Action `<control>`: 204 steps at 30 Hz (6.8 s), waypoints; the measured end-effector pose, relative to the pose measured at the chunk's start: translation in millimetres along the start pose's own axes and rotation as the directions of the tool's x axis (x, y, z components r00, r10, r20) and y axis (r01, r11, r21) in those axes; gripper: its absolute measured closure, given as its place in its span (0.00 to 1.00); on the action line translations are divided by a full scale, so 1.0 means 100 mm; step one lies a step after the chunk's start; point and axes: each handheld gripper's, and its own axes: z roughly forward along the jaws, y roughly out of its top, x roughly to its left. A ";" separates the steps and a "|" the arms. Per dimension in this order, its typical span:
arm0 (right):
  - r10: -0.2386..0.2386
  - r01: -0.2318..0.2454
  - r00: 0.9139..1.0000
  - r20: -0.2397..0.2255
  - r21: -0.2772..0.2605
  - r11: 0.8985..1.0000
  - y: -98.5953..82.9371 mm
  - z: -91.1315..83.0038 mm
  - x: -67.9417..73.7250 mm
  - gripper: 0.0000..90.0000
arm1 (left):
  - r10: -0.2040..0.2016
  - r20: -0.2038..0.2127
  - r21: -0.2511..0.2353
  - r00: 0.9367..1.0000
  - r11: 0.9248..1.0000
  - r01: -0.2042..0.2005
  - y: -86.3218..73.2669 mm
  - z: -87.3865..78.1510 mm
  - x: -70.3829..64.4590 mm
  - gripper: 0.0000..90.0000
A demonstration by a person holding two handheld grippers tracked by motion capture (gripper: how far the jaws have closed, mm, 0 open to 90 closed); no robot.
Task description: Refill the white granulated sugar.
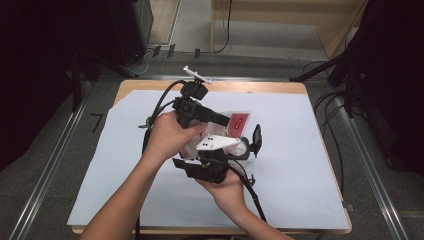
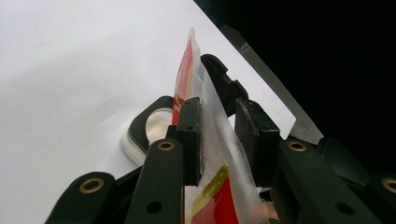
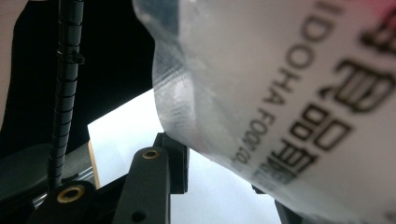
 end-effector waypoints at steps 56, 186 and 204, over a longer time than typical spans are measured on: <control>-0.171 0.172 0.985 -0.019 0.102 0.980 -0.46 0.30 0.07 0.64 | 0.013 0.044 0.018 0.999 1.000 -0.014 -0.62 -0.10 0.32 0.87; -0.043 0.021 0.990 0.134 0.160 0.987 -0.60 0.22 -0.51 0.60 | -0.051 0.170 -0.057 0.984 0.996 0.062 -0.99 -0.39 0.91 1.00; -0.070 0.047 0.990 0.120 0.186 0.981 -0.63 0.24 -0.47 0.60 | -0.023 0.067 -0.141 0.997 0.989 0.032 -0.99 -0.48 0.93 1.00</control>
